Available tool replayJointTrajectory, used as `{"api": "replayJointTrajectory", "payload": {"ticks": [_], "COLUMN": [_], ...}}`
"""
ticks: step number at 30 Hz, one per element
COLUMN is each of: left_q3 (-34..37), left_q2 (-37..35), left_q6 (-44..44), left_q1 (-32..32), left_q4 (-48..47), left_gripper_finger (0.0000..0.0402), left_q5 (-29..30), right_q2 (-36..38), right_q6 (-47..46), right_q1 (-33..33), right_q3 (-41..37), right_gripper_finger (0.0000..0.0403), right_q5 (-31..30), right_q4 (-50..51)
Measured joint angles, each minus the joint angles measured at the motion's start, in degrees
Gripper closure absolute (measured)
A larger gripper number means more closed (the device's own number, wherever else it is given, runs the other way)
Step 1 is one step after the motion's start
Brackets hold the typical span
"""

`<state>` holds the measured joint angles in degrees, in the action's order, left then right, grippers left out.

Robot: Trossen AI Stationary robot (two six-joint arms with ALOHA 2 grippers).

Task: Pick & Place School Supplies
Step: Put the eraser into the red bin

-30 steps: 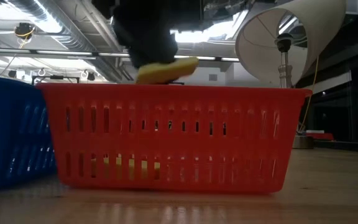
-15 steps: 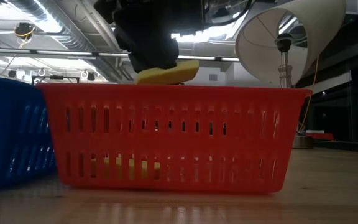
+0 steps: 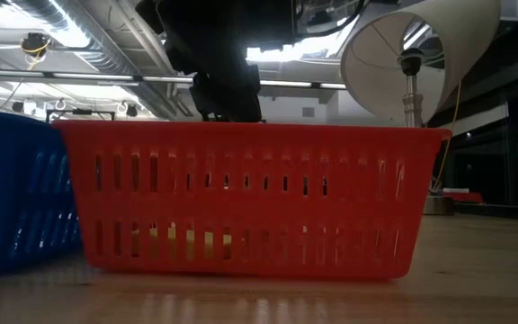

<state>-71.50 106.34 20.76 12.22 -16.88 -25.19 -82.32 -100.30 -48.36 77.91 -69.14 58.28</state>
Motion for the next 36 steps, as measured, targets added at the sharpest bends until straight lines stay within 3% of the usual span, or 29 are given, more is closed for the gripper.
{"api": "replayJointTrajectory", "payload": {"ticks": [5, 12, 15, 21, 27, 32, 36], "left_q3": [0.0, 0.0, 0.0, 0.0, 0.0, 0.0, 0.0], "left_q2": [-1.6, -9.4, -13.6, -22.2, -28.7, -31.7, -33.0], "left_q6": [-0.6, -6.8, -9.9, -12.6, -13.3, -13.5, -12.1], "left_q1": [-1.4, -6.3, -8.6, -11.3, -12.6, -12.8, -12.1], "left_q4": [-0.4, -10.3, -15.9, -20.2, -20.2, -20.3, -21.1], "left_gripper_finger": [0.0278, 0.0281, 0.0279, 0.0279, 0.0278, 0.0278, 0.0279], "left_q5": [2.2, 16.4, 20.9, 28.1, 31.4, 31.6, 31.6], "right_q2": [-0.2, -4.5, -7.5, -11.9, -11.9, -11.9, -11.9], "right_q6": [2.2, 1.3, -1.0, -2.5, 7.7, 20.0, 23.7], "right_q1": [-0.2, -2.0, -2.7, -1.6, 5.5, 11.8, 13.7], "right_q3": [0.0, 0.0, 0.0, 0.0, 0.0, 0.0, -0.5], "right_gripper_finger": [0.0304, 0.0304, 0.0304, 0.0305, 0.0303, 0.0281, 0.0248], "right_q5": [6.7, 14.6, 24.0, 51.0, 67.4, 71.6, 72.9], "right_q4": [-0.7, -0.6, -0.9, -1.8, -1.8, 1.6, 6.5]}}
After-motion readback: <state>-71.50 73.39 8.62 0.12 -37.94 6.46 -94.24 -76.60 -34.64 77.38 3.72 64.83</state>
